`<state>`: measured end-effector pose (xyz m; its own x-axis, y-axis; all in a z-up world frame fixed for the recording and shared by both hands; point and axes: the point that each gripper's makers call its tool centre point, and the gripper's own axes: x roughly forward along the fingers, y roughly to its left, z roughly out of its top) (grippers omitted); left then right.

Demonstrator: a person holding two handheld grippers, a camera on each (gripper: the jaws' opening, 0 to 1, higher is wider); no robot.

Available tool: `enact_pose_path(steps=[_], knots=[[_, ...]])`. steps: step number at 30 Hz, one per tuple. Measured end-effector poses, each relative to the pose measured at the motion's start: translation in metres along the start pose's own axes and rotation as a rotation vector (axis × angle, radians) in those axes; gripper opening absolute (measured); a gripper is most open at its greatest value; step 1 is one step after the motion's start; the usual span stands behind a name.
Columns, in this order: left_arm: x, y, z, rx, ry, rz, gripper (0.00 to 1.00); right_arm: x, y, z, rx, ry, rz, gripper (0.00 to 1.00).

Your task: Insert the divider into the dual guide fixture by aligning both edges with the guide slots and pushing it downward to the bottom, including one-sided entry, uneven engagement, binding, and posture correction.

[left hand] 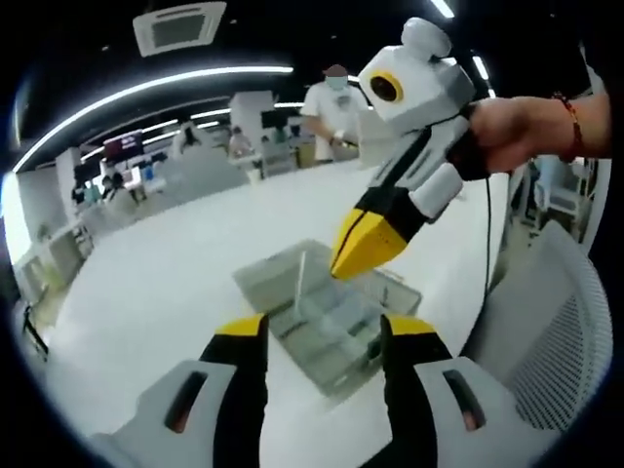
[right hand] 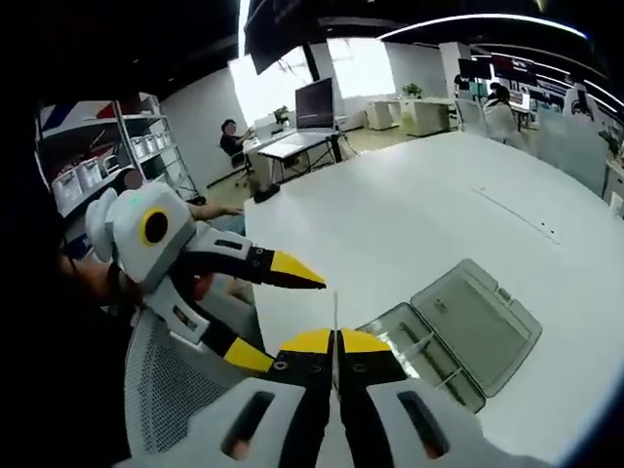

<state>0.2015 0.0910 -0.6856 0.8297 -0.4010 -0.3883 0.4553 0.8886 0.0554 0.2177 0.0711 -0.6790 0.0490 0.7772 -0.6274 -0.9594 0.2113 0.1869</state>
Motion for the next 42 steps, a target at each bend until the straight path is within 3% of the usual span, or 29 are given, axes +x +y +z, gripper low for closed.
enact_pose_path(steps=[23, 35, 37, 42], knots=[[-0.009, -0.005, 0.001, -0.046, -0.020, -0.034, 0.64, 0.017, -0.021, 0.002, -0.137, 0.076, 0.033, 0.00], [-0.015, 0.011, 0.001, -0.066, -0.030, -0.003, 0.67, 0.027, -0.024, -0.005, -0.224, 0.098, 0.061, 0.00], [-0.016, 0.012, 0.001, -0.074, -0.032, -0.002, 0.67, 0.029, -0.029, -0.006, -0.260, 0.105, 0.035, 0.00], [-0.017, 0.013, 0.001, -0.110, -0.046, 0.000, 0.69, 0.030, -0.030, -0.010, -0.231, 0.118, 0.051, 0.00]])
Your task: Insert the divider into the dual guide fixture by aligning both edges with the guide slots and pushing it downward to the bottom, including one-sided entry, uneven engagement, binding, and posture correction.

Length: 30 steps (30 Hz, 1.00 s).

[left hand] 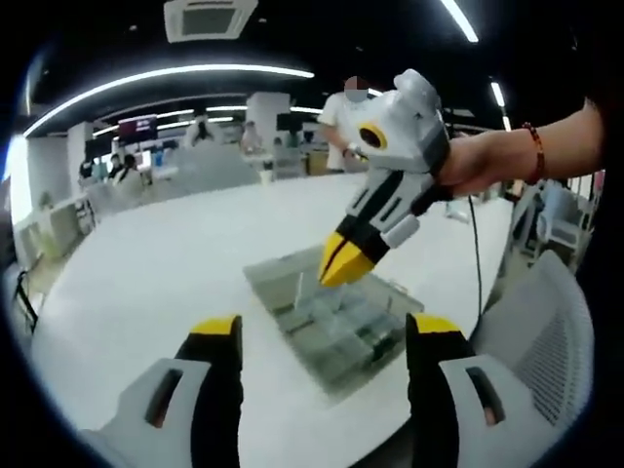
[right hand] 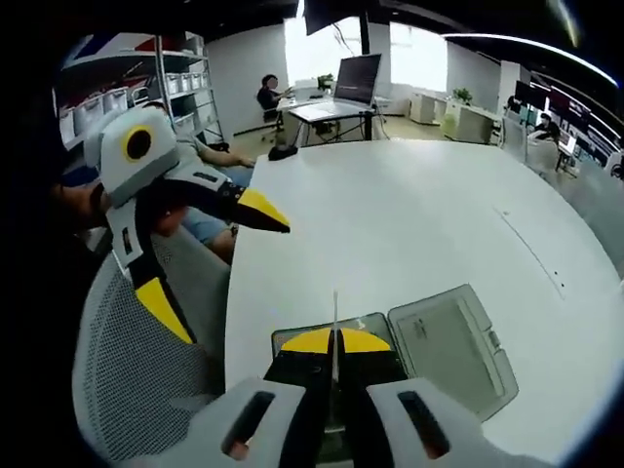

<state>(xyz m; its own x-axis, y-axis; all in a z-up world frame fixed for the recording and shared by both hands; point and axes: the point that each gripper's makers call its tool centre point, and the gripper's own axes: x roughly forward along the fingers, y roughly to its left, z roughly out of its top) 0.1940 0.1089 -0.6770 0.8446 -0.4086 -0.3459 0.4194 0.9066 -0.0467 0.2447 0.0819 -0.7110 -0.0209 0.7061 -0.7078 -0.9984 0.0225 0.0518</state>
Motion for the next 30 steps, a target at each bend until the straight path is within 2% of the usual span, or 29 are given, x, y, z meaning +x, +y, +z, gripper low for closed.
enact_pose_path(steps=[12, 21, 26, 30], knots=[[-0.001, -0.001, -0.002, -0.012, 0.011, -0.002, 0.71, 0.006, -0.001, 0.000, 0.014, -0.004, 0.015, 0.00], [-0.005, 0.007, 0.001, -0.014, 0.008, 0.016, 0.71, 0.008, -0.001, -0.008, 0.008, 0.020, 0.020, 0.00], [-0.004, 0.005, 0.003, -0.016, 0.000, 0.013, 0.71, 0.010, -0.002, -0.012, 0.008, 0.029, 0.021, 0.00], [-0.003, 0.003, 0.000, -0.014, 0.012, 0.007, 0.71, 0.014, 0.000, -0.015, -0.024, 0.048, 0.030, 0.00]])
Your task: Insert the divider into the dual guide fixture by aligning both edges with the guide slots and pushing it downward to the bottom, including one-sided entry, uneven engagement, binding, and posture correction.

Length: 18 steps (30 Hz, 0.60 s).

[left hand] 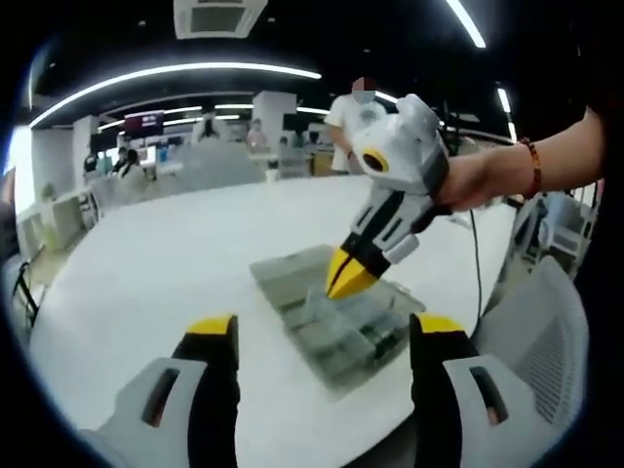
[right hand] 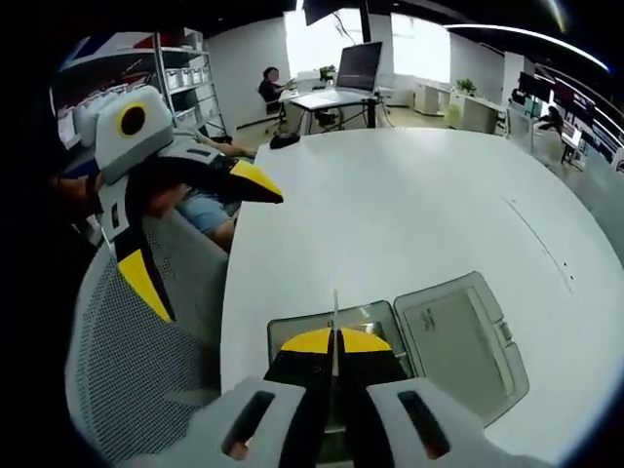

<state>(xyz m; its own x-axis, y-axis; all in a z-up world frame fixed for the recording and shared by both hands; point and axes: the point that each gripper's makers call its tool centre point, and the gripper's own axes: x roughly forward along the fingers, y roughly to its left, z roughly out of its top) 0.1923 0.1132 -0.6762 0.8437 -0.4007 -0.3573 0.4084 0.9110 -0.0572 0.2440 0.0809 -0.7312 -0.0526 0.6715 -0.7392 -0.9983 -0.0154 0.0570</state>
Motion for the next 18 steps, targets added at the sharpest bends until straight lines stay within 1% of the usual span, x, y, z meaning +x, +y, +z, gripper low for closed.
enact_pose_path(steps=[4, 9, 13, 16, 18], knots=[[0.000, 0.000, 0.000, -0.009, -0.003, 0.001, 0.71, 0.002, 0.001, 0.000, -0.029, 0.008, 0.011, 0.00], [-0.001, 0.001, -0.002, -0.005, 0.005, 0.003, 0.70, 0.005, 0.005, -0.001, -0.104, 0.022, 0.046, 0.00], [-0.001, 0.001, 0.000, -0.006, 0.002, 0.001, 0.70, 0.009, 0.005, -0.001, -0.115, 0.044, 0.053, 0.00], [-0.001, 0.001, -0.001, -0.001, 0.005, 0.003, 0.70, 0.013, 0.005, -0.003, -0.113, 0.056, 0.059, 0.00], [-0.002, 0.000, -0.002, -0.008, 0.005, 0.004, 0.70, 0.015, 0.006, -0.004, -0.126, 0.065, 0.060, 0.00]])
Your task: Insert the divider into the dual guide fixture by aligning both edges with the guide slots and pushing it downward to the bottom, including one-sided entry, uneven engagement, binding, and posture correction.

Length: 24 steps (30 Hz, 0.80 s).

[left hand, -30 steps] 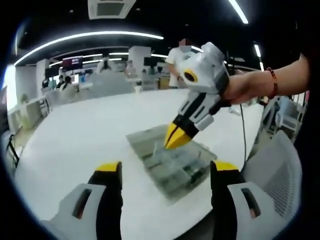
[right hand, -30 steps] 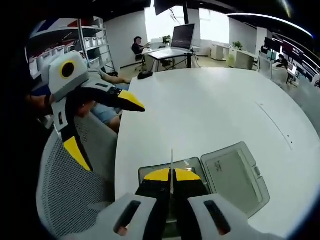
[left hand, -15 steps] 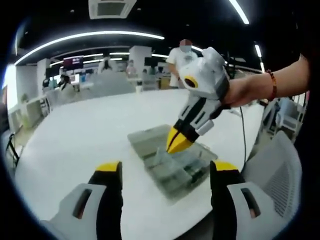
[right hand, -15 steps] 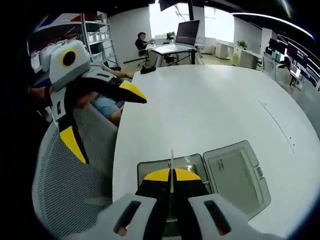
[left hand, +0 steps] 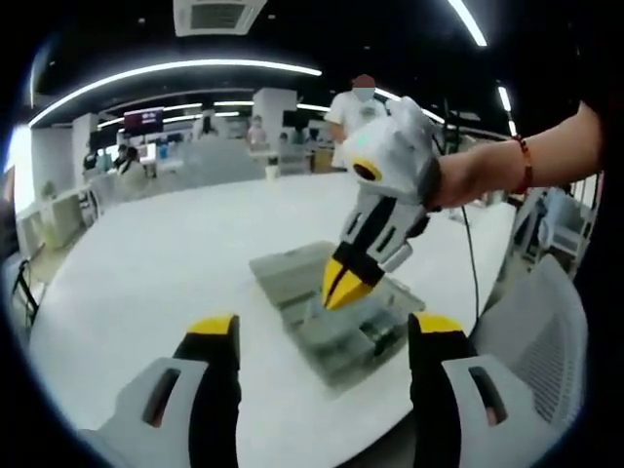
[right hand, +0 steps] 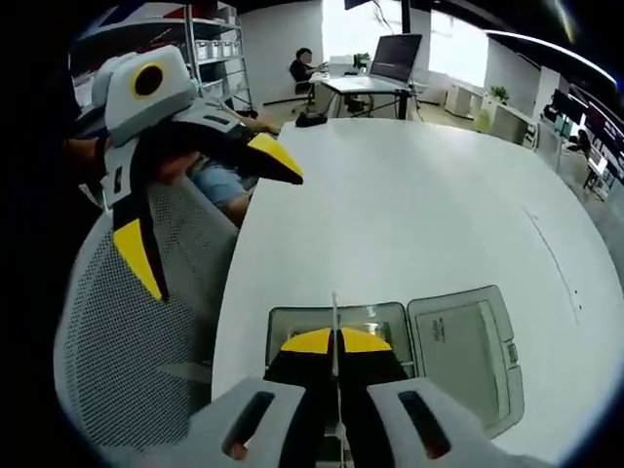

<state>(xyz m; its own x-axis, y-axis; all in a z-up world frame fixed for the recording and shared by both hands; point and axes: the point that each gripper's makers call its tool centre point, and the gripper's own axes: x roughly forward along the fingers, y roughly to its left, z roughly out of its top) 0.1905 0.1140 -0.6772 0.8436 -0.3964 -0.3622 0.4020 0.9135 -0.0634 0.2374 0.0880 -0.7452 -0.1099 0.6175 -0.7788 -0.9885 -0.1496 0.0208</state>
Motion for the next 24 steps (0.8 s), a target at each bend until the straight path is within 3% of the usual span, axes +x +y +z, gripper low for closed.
enact_pose_path(steps=[24], knots=[[0.000, 0.001, -0.005, -0.021, 0.016, -0.002, 0.68, 0.019, -0.001, -0.011, 0.010, 0.045, 0.012, 0.00]])
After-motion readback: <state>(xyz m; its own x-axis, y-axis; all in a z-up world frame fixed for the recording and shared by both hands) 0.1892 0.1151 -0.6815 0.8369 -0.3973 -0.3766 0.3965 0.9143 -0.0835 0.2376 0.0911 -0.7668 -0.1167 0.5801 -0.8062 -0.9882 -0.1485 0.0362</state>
